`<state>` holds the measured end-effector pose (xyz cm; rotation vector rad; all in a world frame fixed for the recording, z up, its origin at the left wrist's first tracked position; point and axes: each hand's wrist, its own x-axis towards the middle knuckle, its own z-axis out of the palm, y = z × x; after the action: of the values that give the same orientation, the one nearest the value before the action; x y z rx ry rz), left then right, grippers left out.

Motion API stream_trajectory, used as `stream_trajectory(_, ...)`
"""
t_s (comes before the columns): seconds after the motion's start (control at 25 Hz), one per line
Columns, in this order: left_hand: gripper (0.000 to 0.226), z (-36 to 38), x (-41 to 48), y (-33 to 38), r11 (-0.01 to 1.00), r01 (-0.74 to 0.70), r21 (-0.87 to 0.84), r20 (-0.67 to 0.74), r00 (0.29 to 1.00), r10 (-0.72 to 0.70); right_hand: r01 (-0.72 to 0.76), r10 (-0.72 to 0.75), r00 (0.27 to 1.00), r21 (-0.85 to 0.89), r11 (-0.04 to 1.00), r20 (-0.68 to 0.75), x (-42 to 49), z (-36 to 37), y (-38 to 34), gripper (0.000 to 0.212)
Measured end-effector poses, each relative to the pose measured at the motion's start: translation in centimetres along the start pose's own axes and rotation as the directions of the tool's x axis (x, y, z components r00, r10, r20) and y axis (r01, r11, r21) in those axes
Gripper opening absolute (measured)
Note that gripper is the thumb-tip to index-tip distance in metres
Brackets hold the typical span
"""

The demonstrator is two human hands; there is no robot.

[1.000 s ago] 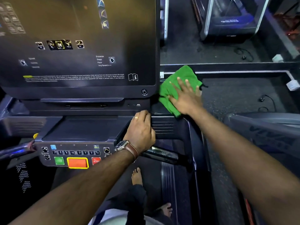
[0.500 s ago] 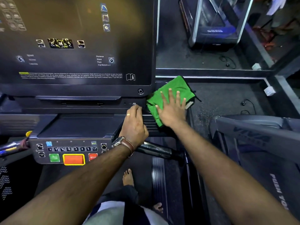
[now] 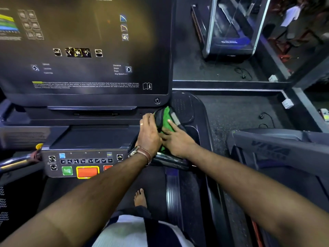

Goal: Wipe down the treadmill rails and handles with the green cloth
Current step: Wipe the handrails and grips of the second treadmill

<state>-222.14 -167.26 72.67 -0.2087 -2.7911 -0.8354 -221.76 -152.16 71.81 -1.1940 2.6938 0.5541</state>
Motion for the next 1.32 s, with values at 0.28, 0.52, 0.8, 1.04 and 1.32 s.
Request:
stream_trajectory(0.28, 0.073, -0.2, -0.1, -0.2, 1.000, -0.023, 0.007, -0.010, 1.000, 0.023, -0.219, 0.218, 0.971, -0.001, 0.976, 0.096, -5.8, -0.9, 3.0, 0.052)
stream_trajectory(0.52, 0.028, -1.1, -0.5, -0.4, 0.995, -0.093, 0.025, 0.310, 0.947, 0.081, -0.704, 0.685, 0.683, 0.480, 0.524, 0.253, -8.5, -5.4, 2.5, 0.039)
stream_trajectory(0.8, 0.026, -3.3, -1.2, -2.4, 0.834, -0.472, 0.286, 0.574, 0.781, 0.245, -0.511, 0.478, 0.852, 0.543, 0.666, 0.216, -12.5, -3.4, -3.8, 0.051)
stream_trajectory(1.04, 0.022, -5.4, 1.6, -5.6, 0.682, -0.687, 0.250, 0.685, 0.624, 0.377, -0.502, 0.492, 0.864, 0.233, 0.833, 0.103, -8.1, 0.7, -8.4, 0.077)
stream_trajectory(1.32, 0.035, -5.2, 1.3, -5.0, 0.778, -0.612, 0.141, 0.652, 0.649, 0.392, -0.500, 0.617, 0.780, 0.695, 0.517, 0.102, -1.7, -3.1, -8.6, 0.092)
